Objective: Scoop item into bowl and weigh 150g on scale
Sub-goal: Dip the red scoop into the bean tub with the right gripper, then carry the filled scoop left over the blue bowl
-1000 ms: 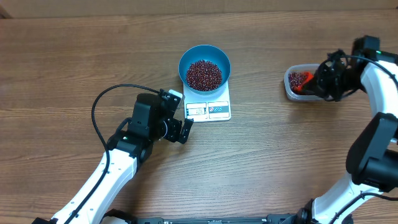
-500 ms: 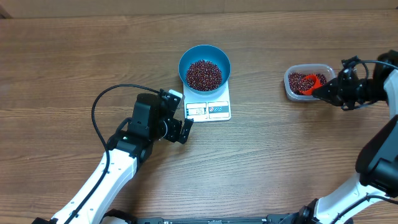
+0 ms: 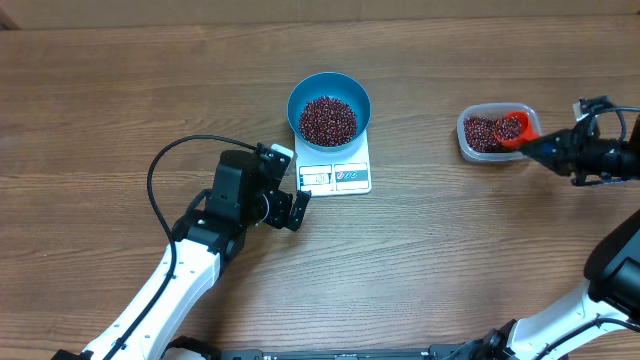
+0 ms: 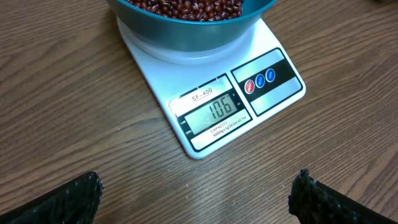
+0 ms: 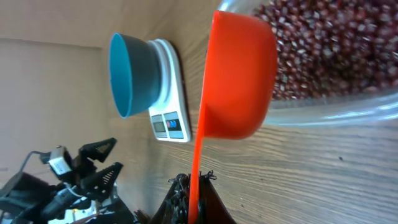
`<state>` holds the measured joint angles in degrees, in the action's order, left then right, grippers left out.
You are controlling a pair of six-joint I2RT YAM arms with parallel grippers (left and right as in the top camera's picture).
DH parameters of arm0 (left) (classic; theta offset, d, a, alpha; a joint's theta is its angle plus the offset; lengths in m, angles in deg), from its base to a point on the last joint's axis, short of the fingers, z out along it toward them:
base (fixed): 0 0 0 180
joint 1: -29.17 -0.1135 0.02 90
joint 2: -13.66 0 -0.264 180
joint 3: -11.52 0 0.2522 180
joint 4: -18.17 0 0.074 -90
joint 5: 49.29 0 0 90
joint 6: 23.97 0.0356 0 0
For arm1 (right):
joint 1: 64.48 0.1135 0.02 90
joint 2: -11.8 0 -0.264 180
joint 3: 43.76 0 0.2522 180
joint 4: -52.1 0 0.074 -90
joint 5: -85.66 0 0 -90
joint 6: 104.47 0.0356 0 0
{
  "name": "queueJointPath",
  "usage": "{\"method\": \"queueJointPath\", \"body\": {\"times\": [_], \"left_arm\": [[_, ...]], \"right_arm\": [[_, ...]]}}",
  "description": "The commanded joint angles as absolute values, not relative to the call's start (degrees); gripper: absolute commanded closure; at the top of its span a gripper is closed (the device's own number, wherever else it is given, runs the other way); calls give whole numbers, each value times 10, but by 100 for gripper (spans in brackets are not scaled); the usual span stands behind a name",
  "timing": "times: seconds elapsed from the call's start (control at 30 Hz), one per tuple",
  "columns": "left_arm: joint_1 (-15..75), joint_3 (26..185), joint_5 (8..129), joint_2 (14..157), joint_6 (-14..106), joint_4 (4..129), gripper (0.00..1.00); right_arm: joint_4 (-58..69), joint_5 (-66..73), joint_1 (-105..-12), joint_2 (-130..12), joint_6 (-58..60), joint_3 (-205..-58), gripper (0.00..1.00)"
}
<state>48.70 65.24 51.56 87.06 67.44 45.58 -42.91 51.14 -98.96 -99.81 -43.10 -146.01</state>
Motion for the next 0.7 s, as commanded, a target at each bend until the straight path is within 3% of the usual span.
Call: {"method": "queueJointPath", "body": {"times": [0.0,0.33,0.53,0.67], "left_arm": [[488,650,512,874,669,453,0],[488,650,512,874,669,453,0],[488,650,512,874,669,453,0],[488,650,512,874,669,453,1]], "right_arm": [[-438,577,-992,-997,-467,-1461,96],[-480,664,-975,-997,-510,-1461,96],[-470,708,-902,-997,-504,-1461,96],[-393,723,-825,-997,-416,-1461,96]]}}
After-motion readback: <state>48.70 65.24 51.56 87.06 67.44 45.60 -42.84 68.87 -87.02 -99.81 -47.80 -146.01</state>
